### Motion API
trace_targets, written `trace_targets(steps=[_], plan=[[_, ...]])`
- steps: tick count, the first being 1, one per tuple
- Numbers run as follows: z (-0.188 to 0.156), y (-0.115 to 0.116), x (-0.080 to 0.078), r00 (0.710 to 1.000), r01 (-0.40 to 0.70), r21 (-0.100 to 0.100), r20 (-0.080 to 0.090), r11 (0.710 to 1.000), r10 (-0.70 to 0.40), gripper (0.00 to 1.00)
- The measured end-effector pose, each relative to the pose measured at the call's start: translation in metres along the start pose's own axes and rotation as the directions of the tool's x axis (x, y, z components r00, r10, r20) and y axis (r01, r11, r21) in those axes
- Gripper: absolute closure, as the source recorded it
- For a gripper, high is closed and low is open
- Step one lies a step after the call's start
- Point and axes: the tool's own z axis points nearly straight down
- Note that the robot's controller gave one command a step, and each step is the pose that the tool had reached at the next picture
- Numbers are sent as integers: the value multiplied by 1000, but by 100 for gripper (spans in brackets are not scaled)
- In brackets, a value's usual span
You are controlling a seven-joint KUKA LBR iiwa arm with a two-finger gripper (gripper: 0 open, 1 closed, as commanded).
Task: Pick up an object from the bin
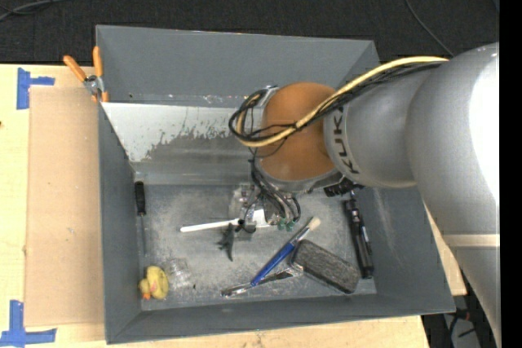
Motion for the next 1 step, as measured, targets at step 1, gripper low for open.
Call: trace_targets(steps=[1], plan=[[-5,0,0,1000,-1,0,1,1000,1,100]])
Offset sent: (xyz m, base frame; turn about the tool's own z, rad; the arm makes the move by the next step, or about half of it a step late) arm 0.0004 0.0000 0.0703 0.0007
